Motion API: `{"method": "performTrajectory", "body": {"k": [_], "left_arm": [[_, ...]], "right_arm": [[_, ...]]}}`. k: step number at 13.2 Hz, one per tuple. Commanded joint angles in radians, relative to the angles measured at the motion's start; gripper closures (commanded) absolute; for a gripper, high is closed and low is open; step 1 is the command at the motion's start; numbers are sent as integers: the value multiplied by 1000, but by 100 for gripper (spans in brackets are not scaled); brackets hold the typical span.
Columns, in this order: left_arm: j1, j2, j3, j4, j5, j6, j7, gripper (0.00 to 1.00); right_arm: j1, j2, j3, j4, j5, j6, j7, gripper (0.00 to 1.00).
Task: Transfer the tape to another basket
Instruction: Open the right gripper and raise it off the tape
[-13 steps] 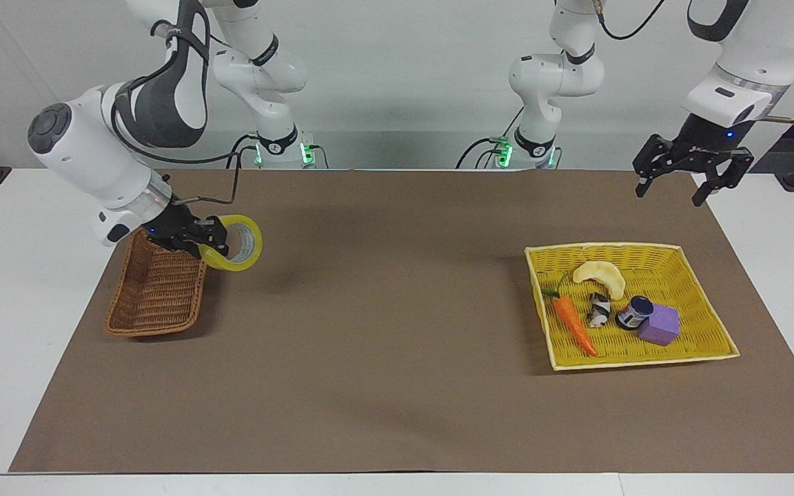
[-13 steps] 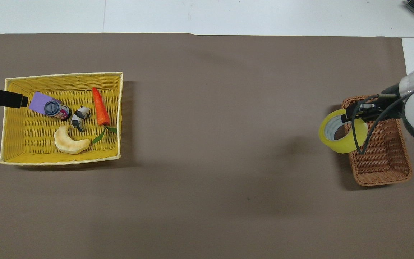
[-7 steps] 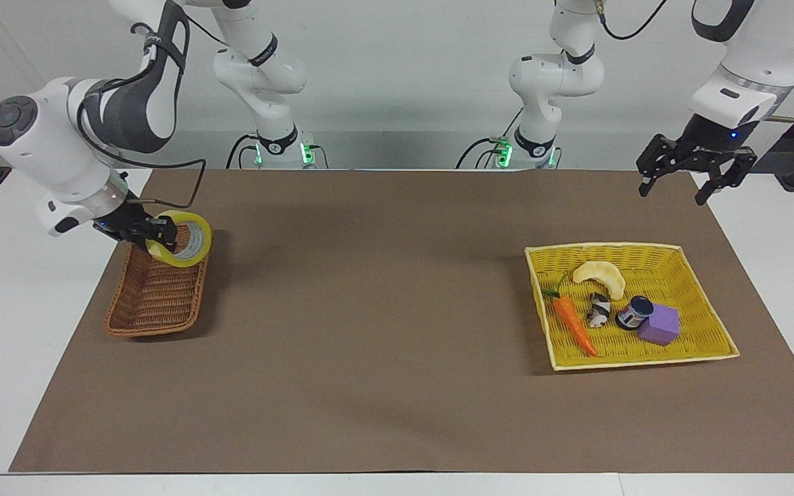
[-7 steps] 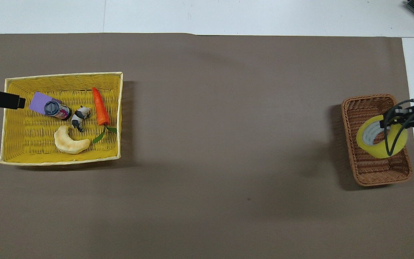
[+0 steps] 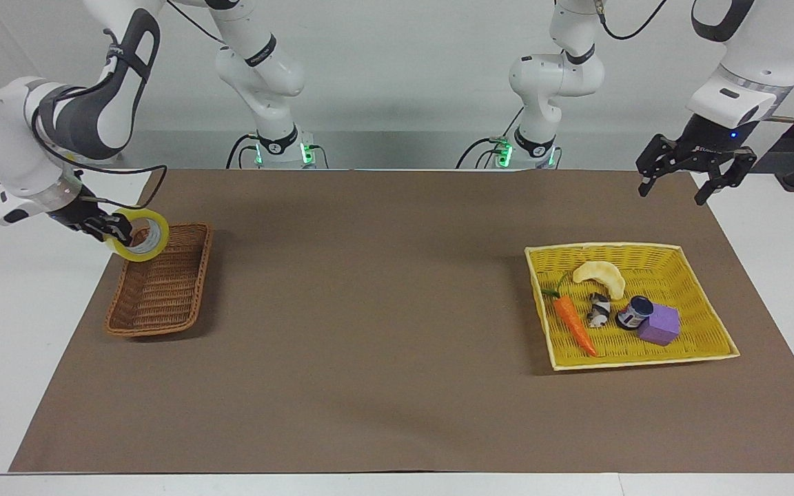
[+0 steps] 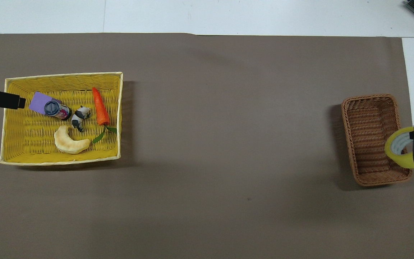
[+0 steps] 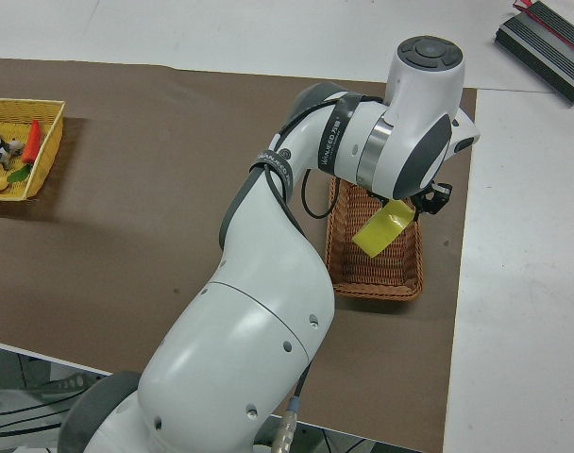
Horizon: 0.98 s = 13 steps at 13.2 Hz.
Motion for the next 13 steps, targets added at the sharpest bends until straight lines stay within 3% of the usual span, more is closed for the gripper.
{"method": "performTrajectory", "body": {"k": [1,8,9,10,13], "left_arm": [[12,0,-9,12,17,-17,-2,0],[12,0,-10,12,17,-23,-2,0],[14,0,-9,14,17,-23,-2,0],[14,0,-9,12,17,-21,-2,0],[12,0,-10,12,17,-23,-2,0]], "right_arm": [[-35,-32,13,-98,-38,81,-64,100],[-53,-4,18,-185,-49,222,-109,100],[-29,0,18,-201,-49,254,-109,59],[-14,7,18,-202,-49,256,-109,1],[-7,7,29,-179,-49,235,-105,0]]}}
